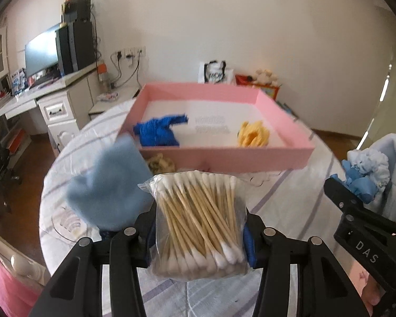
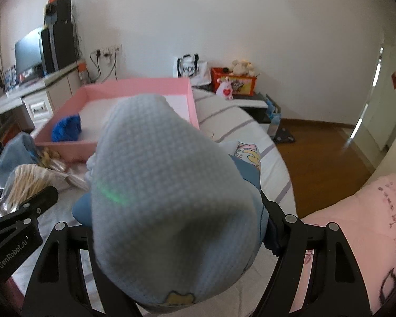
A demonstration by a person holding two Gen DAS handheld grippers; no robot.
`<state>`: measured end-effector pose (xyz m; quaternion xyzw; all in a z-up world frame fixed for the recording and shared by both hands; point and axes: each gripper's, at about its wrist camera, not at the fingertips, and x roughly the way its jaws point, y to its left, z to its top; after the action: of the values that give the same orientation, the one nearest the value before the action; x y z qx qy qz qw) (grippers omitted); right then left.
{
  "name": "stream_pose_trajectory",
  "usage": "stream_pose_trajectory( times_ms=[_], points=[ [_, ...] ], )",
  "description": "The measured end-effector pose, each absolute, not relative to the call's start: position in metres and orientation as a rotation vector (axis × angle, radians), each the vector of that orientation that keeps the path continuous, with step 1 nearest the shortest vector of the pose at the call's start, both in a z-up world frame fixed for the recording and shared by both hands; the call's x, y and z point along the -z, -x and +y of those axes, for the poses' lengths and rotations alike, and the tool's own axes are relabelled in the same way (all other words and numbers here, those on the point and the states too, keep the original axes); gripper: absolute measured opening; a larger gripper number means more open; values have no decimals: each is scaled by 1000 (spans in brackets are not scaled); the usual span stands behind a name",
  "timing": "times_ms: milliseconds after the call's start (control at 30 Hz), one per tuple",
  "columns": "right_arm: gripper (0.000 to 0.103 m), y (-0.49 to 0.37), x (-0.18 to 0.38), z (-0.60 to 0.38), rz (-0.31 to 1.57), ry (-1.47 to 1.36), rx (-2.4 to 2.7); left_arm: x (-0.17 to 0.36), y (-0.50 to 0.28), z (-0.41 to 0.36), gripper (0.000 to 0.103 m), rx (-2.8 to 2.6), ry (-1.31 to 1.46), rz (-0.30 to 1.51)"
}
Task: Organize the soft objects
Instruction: 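Grasp and lift the cotton swab bag with the left tool while the right tool lifts the light-blue garment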
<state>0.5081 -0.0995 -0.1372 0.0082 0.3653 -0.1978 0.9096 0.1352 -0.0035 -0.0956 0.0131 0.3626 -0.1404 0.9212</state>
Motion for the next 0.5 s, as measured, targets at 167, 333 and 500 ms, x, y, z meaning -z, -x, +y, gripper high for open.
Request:
stream_pose_trajectory(
  times_ms=[167, 333, 500],
  points=[
    [74, -499, 118, -93, 711, -21, 407, 67, -110, 5, 47, 288, -17, 676],
    [74, -487, 100, -91, 665, -45, 401, 40, -83, 16, 47, 252, -20, 595],
    [74, -477, 81, -87, 619, -59, 390, 20, -58, 25, 47, 244, -10, 525]
  ],
)
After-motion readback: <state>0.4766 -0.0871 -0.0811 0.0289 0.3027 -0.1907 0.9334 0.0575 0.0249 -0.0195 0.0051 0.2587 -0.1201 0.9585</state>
